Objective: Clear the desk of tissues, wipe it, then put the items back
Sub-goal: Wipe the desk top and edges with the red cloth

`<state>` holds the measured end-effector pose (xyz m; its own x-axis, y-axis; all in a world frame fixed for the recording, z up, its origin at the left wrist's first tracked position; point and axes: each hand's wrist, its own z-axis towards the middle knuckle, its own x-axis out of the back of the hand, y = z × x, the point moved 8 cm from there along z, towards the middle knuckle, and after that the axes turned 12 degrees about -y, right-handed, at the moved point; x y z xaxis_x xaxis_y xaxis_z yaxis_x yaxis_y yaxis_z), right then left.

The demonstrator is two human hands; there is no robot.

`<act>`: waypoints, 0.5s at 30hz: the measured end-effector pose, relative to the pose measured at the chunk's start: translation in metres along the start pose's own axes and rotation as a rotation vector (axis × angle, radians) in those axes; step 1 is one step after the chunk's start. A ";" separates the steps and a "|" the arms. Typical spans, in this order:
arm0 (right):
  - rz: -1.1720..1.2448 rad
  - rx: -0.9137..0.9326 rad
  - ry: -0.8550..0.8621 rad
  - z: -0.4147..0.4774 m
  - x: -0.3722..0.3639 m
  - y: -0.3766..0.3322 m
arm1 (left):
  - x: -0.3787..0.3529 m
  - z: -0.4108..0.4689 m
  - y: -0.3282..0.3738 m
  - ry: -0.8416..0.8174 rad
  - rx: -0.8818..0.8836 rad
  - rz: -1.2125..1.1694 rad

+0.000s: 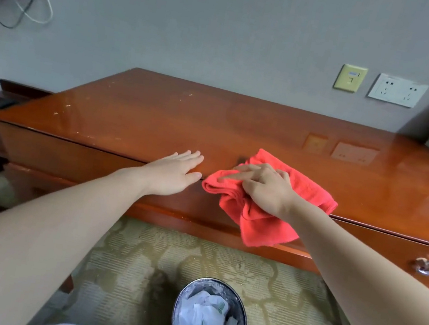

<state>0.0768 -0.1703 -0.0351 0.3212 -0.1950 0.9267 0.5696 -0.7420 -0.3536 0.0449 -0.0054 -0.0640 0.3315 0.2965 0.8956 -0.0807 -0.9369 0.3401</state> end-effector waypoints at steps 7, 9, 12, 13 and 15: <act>-0.019 -0.004 -0.045 -0.003 -0.008 -0.006 | 0.000 -0.005 -0.008 0.018 -0.031 -0.033; -0.033 -0.020 -0.040 0.006 -0.005 -0.009 | 0.010 -0.007 -0.010 0.087 -0.044 -0.009; -0.052 -0.041 -0.031 0.024 -0.001 -0.007 | 0.025 -0.005 -0.011 0.170 -0.069 0.030; -0.055 -0.049 -0.040 0.030 -0.002 -0.006 | 0.028 -0.002 -0.013 0.175 -0.072 0.034; -0.054 -0.058 -0.049 0.044 -0.003 -0.003 | 0.034 0.004 -0.022 0.182 -0.061 0.031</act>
<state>0.1069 -0.1393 -0.0421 0.3285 -0.1235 0.9364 0.5425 -0.7869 -0.2941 0.0614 0.0246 -0.0426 0.1534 0.3010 0.9412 -0.1470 -0.9349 0.3229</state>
